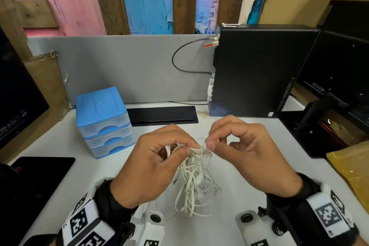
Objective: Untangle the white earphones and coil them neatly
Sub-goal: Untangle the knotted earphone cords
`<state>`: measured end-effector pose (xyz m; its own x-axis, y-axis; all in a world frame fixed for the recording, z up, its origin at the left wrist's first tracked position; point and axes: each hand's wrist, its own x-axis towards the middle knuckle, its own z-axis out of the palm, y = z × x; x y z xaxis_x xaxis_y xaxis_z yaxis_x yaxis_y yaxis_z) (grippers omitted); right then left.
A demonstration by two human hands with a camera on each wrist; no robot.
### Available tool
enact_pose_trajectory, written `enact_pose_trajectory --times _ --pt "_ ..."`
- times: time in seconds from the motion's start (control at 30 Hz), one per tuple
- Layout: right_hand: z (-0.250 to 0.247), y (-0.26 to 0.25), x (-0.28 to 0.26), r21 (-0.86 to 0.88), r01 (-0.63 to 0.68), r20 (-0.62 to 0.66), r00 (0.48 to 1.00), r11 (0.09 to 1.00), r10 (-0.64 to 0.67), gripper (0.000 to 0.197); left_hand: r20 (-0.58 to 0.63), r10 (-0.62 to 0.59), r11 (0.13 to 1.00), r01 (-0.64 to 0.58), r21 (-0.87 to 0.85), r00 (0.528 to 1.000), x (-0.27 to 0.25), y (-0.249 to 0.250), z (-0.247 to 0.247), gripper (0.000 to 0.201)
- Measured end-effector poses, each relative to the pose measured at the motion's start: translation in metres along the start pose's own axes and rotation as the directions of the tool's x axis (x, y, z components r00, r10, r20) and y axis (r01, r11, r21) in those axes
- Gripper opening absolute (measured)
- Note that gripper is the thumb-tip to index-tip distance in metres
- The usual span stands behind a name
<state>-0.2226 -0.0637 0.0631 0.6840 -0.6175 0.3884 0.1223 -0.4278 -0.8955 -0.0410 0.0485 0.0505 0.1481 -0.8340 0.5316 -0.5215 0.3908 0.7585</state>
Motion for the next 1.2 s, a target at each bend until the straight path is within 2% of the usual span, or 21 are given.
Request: enact_pose_trajectory --times 0.1,0.2,0.27,0.33,0.4,0.47,0.53,0.67,0.77,0.87,0.93,1.03,1.1,1.2 --pt "0.0 0.001 0.003 0.128 -0.044 -0.049 0.998 0.991 0.05 0.004 0.015 -0.016 0.999 0.016 0.028 1.0 0.0 -0.004 0.0 0.013" --pt "0.003 -0.002 0.004 0.388 -0.188 0.091 0.982 0.902 0.165 0.005 0.042 -0.053 0.998 0.053 -0.012 0.998 0.0 -0.005 -0.001 0.013" --pt "0.001 -0.001 0.005 0.424 -0.245 0.162 0.968 0.872 0.193 0.013 0.077 -0.069 0.997 0.071 -0.025 0.995 -0.001 -0.004 0.0 0.013" --pt "-0.003 0.002 0.005 0.286 -0.21 0.181 0.97 0.935 0.163 0.016 0.084 -0.081 0.996 0.083 -0.016 0.993 0.0 -0.003 0.003 0.015" --pt "-0.006 0.008 0.004 0.011 -0.102 0.174 0.98 0.995 0.099 0.015 0.07 -0.092 0.995 0.094 -0.028 0.993 0.001 -0.004 0.004 0.02" --pt "-0.006 0.016 0.004 -0.187 -0.02 0.167 0.985 0.982 0.052 0.01 0.061 -0.09 0.995 0.093 -0.049 0.994 0.001 -0.007 0.003 0.023" --pt "-0.006 0.021 0.006 -0.243 0.011 0.144 0.989 0.97 0.025 0.01 0.064 -0.108 0.991 0.113 -0.074 0.992 0.001 -0.011 0.002 0.021" --pt "-0.005 0.024 0.006 -0.238 0.055 0.09 0.995 0.97 -0.035 0.011 0.095 -0.195 0.974 0.204 -0.102 0.976 -0.002 -0.009 0.006 0.013" --pt "0.002 0.021 0.004 -0.164 0.045 0.134 0.991 0.985 -0.023 0.012 0.119 -0.172 0.977 0.185 -0.109 0.978 -0.005 -0.006 0.015 0.013" --pt "0.004 0.022 0.006 -0.016 -0.08 0.14 0.987 0.997 0.082 0.016 0.123 -0.169 0.972 0.186 -0.146 0.978 -0.008 -0.007 0.023 0.01" --pt "0.005 0.023 0.007 0.042 -0.177 0.095 0.98 0.983 0.172 0.018 0.122 -0.19 0.961 0.21 -0.18 0.974 -0.009 -0.006 0.026 0.012" --pt "0.006 0.022 0.01 0.097 -0.275 -0.071 0.957 0.957 0.282 0.015 0.106 -0.196 0.958 0.213 -0.19 0.975 -0.009 -0.006 0.026 0.014" --pt "0.002 0.02 0.013 0.245 -0.303 -0.151 0.926 0.921 0.345 0.015 0.068 -0.18 0.962 0.19 -0.197 0.981 -0.007 -0.006 0.024 0.011" --pt "-0.012 0.012 0.016 0.503 -0.255 -0.128 0.923 0.826 0.363 0.015 -0.042 -0.219 0.948 0.202 -0.248 0.975 -0.001 -0.009 0.015 0.011"
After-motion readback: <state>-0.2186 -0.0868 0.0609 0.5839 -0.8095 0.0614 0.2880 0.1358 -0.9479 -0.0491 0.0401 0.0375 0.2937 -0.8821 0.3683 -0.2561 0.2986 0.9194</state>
